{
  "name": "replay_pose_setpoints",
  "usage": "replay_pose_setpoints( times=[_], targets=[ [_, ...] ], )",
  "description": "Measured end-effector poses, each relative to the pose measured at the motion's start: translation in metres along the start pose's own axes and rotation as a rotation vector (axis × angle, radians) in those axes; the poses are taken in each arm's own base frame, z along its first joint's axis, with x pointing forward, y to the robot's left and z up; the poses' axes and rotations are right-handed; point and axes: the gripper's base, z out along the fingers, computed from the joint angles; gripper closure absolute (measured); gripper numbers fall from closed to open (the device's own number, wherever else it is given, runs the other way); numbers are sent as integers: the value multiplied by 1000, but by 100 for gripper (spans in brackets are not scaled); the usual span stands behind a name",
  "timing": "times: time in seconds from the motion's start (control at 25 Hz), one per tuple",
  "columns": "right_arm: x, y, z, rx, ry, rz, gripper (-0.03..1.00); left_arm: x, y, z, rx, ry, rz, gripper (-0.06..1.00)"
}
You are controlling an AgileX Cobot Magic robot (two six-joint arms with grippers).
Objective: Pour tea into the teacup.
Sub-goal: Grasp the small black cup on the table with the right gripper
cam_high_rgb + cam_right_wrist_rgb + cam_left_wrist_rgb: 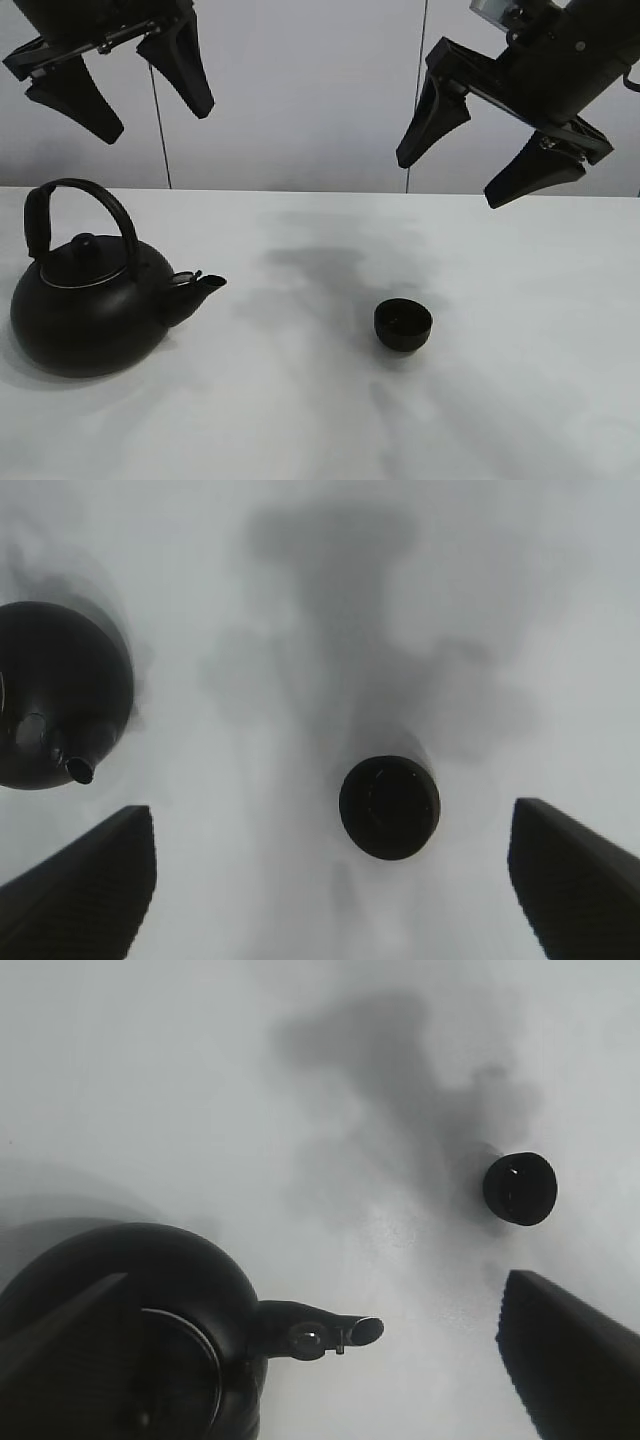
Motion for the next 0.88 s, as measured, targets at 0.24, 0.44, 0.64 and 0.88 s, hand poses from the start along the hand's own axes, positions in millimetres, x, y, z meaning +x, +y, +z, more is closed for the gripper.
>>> replay_pose_setpoints(
  times=[0.24,0.44,0.64,0.88],
  targets=[
    [1,2,1,10,9,-131,31,0,0,0,0,0,0,25],
    [10,23,21,119,76,-438,31,0,0,0,0,0,0,25],
    [26,45,66,253,148,-580,31,-1,0,0,-1,-6,0,25],
    [42,48,115,288,203,-597,31,-1,0,0,-2,-8,0,25]
  ],
)
